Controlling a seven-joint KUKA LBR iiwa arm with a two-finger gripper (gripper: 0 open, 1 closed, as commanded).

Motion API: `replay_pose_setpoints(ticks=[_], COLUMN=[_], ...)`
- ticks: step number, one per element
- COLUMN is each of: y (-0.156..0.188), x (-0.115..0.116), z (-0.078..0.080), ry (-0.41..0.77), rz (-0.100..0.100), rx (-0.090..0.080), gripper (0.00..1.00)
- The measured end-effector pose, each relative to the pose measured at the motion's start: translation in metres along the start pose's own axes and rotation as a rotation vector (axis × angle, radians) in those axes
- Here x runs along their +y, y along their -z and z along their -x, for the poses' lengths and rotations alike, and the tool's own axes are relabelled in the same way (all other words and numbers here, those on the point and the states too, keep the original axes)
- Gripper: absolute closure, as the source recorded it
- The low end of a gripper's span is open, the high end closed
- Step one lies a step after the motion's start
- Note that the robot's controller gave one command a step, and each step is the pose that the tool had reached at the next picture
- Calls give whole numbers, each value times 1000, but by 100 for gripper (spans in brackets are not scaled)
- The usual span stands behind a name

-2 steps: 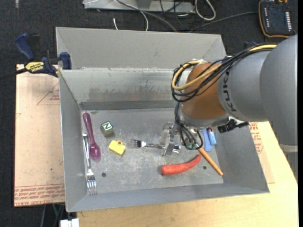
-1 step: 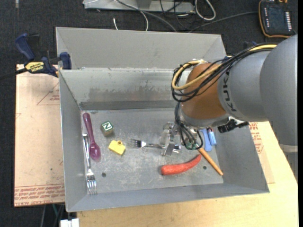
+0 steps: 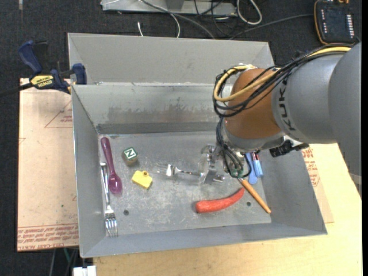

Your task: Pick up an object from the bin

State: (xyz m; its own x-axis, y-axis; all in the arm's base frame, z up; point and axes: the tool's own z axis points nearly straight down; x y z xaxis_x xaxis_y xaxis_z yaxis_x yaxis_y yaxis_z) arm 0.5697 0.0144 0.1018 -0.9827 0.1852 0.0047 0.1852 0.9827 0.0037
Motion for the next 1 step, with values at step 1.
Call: replay_pose_setpoints(ticks=[1], y=[33], x=[0], z=[0], ry=[1], rz=[1], rx=[-1], gripper=[100])
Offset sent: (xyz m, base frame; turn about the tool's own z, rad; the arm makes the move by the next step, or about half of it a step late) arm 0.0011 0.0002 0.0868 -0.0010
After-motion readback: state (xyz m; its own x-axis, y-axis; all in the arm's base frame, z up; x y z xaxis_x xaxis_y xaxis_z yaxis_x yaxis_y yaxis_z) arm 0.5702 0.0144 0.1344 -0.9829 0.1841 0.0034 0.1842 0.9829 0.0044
